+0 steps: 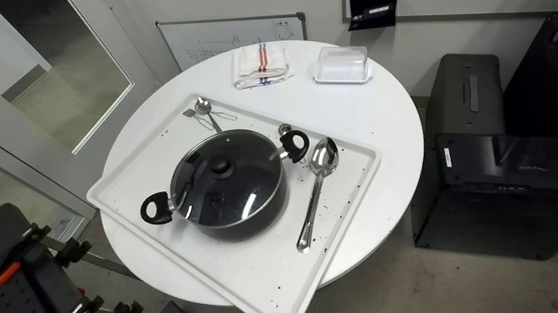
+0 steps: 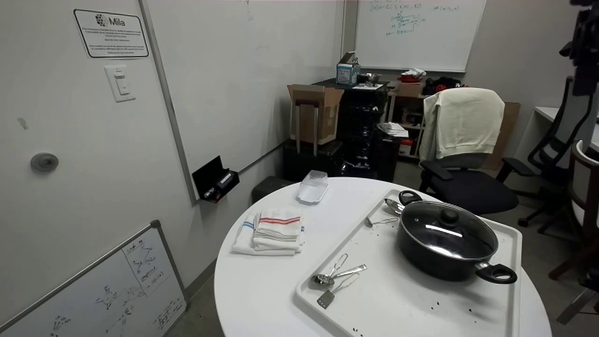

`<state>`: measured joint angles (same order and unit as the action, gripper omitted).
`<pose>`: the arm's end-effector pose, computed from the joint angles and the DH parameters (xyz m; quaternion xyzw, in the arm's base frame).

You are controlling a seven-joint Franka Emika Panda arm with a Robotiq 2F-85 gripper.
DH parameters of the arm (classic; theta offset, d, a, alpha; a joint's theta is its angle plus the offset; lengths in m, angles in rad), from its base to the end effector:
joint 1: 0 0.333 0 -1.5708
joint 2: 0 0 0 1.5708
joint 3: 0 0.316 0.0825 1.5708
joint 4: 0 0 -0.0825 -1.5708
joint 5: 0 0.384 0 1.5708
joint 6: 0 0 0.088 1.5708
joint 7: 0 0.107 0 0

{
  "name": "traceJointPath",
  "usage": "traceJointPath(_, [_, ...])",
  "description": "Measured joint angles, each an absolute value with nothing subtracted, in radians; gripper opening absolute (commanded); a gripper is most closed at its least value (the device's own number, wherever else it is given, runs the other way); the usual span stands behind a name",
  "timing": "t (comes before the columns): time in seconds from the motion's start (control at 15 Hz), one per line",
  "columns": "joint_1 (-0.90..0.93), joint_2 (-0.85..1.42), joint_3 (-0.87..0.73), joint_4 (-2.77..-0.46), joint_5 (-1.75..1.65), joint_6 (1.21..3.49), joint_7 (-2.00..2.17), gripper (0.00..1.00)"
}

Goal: Take the lid off the pot

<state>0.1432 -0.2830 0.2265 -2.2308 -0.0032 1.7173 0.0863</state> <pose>0.4093 0.1632 0.4673 0.9835 0.1326 -0.1082 0.0581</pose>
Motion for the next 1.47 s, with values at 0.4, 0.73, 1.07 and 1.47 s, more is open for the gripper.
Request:
traceJointPath(0.4, [0.113,-0.165,0.178,-2.324,-0.003,2.025,0.137,1.0])
traceJointPath(0.73, [0.073,-0.034,0.123,-2.368,-0.002,2.262,0.206,1.0])
traceJointPath(1.07, [0.041,0.101,0.059,-2.37,-0.003,2.429,0.288,1.0])
traceJointPath(1.47, [0.035,0.25,-0.024,-2.368,-0.015,2.575,0.384,1.0])
